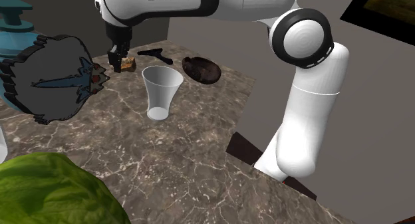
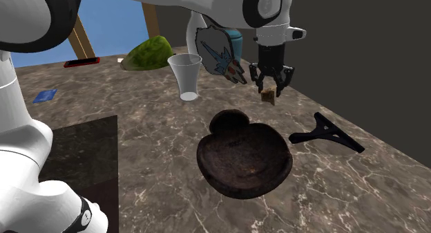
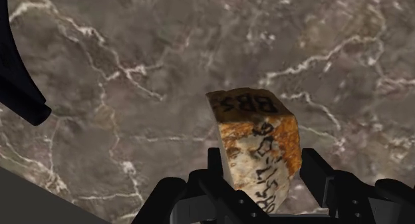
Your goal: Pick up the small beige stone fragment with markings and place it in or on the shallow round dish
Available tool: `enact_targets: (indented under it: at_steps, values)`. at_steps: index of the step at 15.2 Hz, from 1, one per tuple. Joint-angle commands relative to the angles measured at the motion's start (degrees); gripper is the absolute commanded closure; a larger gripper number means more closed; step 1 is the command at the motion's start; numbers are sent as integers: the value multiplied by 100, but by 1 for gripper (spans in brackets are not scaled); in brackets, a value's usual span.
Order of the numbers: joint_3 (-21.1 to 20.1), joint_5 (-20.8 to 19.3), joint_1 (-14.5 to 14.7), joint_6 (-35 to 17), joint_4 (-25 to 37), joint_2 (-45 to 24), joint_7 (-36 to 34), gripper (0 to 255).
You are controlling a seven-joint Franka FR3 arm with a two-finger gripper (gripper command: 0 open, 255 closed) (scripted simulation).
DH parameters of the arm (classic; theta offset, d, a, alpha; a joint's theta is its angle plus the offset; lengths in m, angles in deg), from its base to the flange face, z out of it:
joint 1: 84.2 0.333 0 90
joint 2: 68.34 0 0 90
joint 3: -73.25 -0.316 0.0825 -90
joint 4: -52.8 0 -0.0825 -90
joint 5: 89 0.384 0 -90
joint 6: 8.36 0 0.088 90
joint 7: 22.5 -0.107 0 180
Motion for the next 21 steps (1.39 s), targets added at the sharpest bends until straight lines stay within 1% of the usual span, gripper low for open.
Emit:
enact_targets:
  at_steps: [1, 7, 21]
  values:
    - [0, 0, 0, 0, 0, 0, 0, 255]
    - [0, 0, 0, -1, -1, 0, 0, 255]
    - [-23, 42, 50, 1073, 1089, -9, 127, 255]
